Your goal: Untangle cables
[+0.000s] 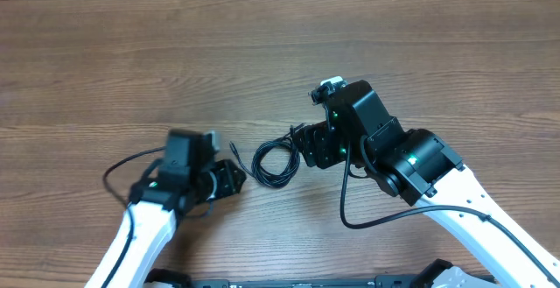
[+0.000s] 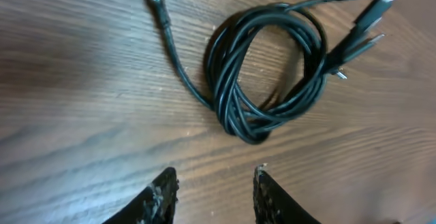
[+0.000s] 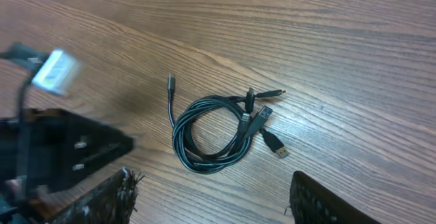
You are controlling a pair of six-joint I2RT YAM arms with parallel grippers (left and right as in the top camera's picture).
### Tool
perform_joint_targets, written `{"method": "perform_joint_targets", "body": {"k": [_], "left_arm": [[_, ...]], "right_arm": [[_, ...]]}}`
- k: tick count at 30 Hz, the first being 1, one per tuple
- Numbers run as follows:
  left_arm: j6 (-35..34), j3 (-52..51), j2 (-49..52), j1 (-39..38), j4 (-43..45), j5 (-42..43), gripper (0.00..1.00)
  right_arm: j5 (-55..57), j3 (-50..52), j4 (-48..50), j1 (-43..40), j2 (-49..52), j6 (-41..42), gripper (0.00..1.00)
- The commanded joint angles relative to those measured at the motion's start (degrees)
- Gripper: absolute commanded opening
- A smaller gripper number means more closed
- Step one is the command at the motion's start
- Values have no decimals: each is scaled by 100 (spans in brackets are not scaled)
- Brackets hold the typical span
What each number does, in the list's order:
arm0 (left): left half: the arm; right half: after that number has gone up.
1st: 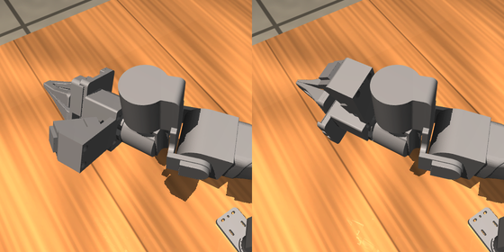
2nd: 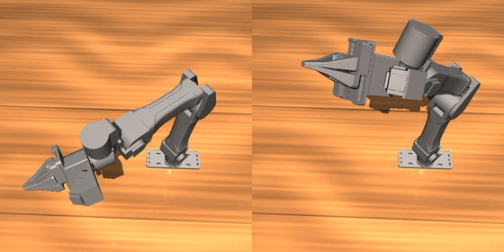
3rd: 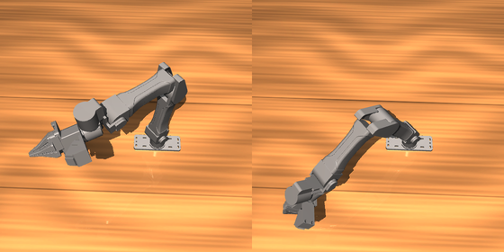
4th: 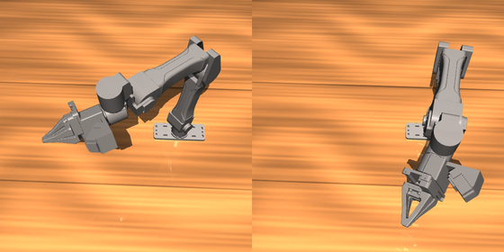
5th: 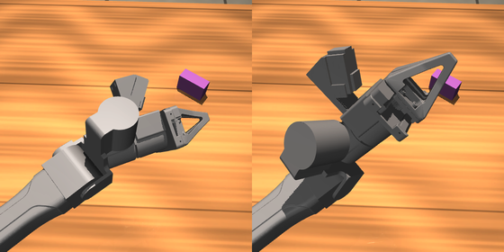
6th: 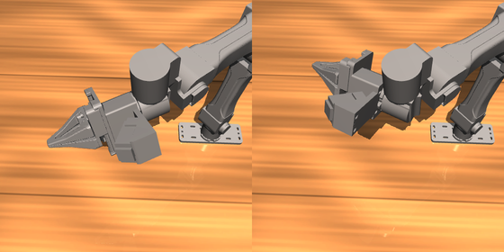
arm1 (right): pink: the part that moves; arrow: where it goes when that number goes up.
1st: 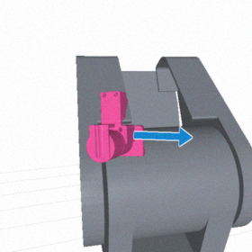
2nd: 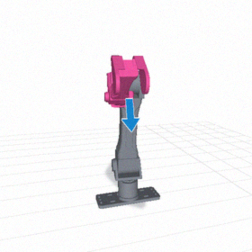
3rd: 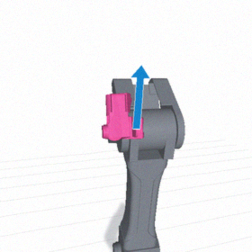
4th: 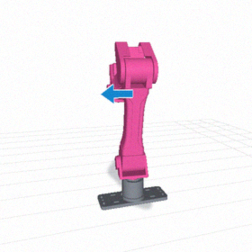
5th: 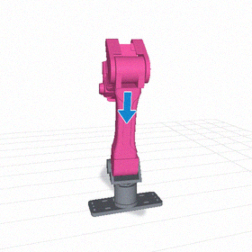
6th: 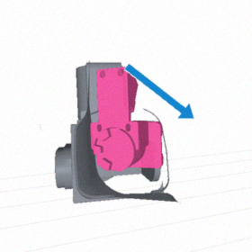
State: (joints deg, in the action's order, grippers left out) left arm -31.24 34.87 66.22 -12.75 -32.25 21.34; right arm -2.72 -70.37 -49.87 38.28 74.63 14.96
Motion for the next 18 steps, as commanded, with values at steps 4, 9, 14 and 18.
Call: {"method": "perform_joint_targets", "body": {"k": [4,9,14,18], "left_arm": [[-240,-4,743,-321,297,-516,39],[-186,-4,944,-321,367,-837,41],[160,31,949,-365,826,-570,44],[227,68,953,-452,1051,-481,45]], "right_arm": [[48,-160,-46,-9,13,-2,71],[-37,-160,-42,-9,13,-4,70],[-39,-160,-42,-9,13,-4,70],[-42,-160,-44,-9,13,-2,70]]}}
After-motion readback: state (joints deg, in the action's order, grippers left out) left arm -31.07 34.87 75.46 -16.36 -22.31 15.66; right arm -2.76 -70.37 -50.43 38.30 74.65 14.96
